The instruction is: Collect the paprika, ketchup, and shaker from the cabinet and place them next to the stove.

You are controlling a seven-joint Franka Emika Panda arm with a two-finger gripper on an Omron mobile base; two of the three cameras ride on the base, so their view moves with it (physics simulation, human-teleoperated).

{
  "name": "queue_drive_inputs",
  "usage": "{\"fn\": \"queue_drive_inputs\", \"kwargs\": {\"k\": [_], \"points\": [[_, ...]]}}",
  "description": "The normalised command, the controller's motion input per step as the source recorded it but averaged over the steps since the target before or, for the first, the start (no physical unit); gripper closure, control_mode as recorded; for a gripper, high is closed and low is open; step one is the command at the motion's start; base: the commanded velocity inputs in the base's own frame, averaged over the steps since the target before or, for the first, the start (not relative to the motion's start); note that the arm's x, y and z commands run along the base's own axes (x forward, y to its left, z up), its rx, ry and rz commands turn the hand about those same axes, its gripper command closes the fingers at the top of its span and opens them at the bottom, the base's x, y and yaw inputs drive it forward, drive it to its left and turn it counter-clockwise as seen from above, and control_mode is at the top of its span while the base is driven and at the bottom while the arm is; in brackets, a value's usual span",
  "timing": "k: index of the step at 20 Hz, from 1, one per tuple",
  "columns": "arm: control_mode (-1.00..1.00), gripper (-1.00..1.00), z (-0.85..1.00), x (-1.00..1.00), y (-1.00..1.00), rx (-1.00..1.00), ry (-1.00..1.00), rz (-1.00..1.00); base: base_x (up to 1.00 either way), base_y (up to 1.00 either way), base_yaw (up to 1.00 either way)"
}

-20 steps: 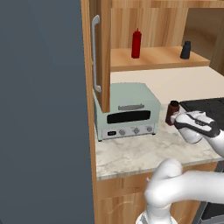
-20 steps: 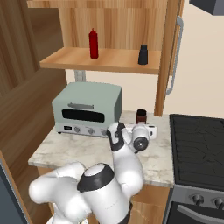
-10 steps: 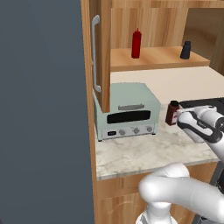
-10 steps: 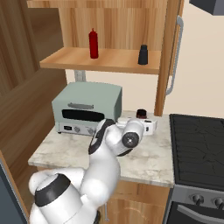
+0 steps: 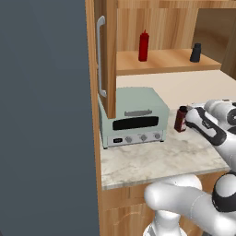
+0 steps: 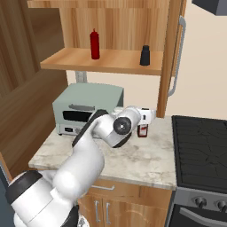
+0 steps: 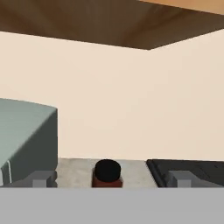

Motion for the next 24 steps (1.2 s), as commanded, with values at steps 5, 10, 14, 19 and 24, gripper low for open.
{"fn": "queue_drive_inputs", "kwargs": {"k": [5, 10, 14, 19, 24], "points": [[-1.0, -1.0, 0.31, -0.12, 0.12, -0.02, 0.0, -0.06, 0.0, 0.0, 0.0], [-1.0, -1.0, 0.5, -0.05, 0.11, -0.04, 0.0, -0.07, 0.0, 0.0, 0.0], [-1.0, -1.0, 0.75, 0.0, 0.01, -0.05, 0.06, -0.08, 0.0, 0.0, 0.0], [-1.0, -1.0, 0.71, 0.0, -0.01, -0.02, 0.1, -0.07, 0.0, 0.0, 0.0], [-1.0, -1.0, 0.42, -0.06, 0.0, 0.04, 0.06, -0.03, 0.0, 0.0, 0.0]]}}
